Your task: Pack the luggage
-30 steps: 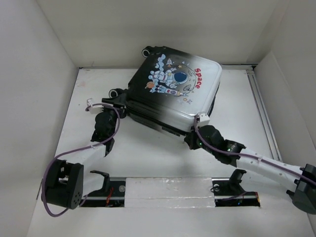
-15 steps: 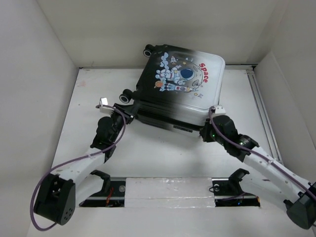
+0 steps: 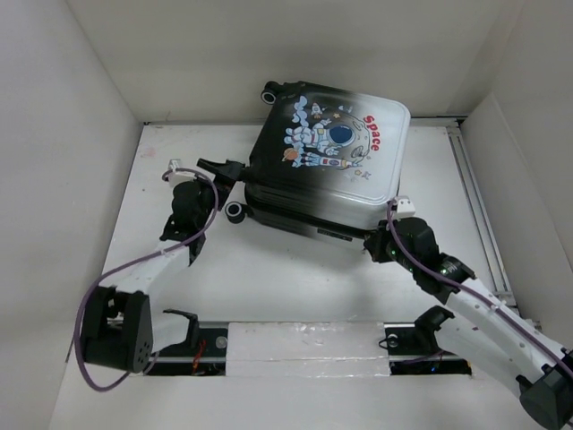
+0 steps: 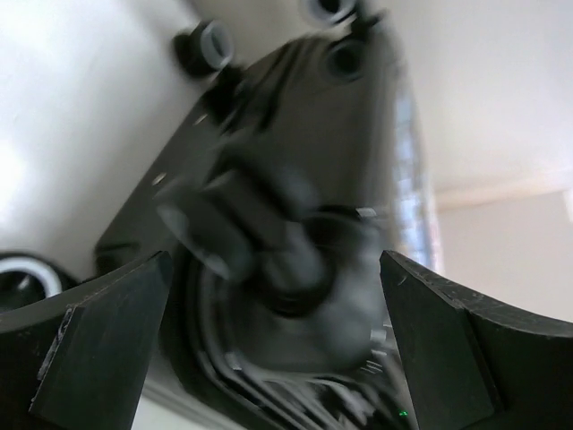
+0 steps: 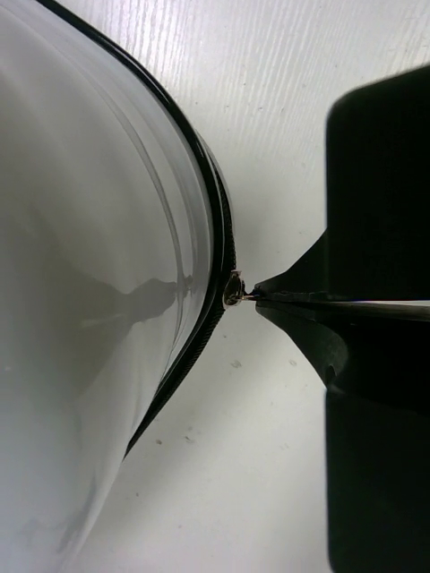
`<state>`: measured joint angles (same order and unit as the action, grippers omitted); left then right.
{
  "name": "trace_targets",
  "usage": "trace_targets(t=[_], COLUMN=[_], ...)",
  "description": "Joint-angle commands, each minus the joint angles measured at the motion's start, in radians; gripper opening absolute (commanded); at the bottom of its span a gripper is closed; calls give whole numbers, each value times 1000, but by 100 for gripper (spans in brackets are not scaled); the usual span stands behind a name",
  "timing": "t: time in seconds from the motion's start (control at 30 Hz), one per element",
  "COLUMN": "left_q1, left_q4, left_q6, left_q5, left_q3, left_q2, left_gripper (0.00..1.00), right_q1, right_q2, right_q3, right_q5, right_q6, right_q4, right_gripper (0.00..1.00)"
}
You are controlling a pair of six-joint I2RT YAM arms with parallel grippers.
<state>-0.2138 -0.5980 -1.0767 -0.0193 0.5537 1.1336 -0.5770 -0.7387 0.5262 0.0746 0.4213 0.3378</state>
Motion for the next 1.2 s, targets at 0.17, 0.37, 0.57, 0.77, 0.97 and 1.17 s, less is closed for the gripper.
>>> trace_targets(t=[0.17, 0.37, 0.57, 0.77, 0.97, 1.17], left_q1=[33, 33, 33, 42, 42, 42], left_q4=[-123, -416, -587, -727, -749, -731], left_q6=[-120, -255, -322, -356, -335, -301], left_q5=[-105, -106, -97, -97, -107, -107], left_q3=[15, -34, -11, -2, 8, -1], left_q2=[101, 205, 359, 445, 454, 422], left_gripper=[99, 97, 76, 21, 0, 0], right_q1=[-20, -20, -20, -20, -29, -38], right_q2=[5, -4, -4, -4, -50, -64], right_q3=[6, 6, -14, -32, -80, -153], right_q5=[-130, -130, -119, -119, -52, 108], right_q6=[-1, -10, -1, 8, 42, 105], right_q4=[-149, -158, -149, -154, -301, -453], right_gripper=[0, 0, 5, 43, 54, 52])
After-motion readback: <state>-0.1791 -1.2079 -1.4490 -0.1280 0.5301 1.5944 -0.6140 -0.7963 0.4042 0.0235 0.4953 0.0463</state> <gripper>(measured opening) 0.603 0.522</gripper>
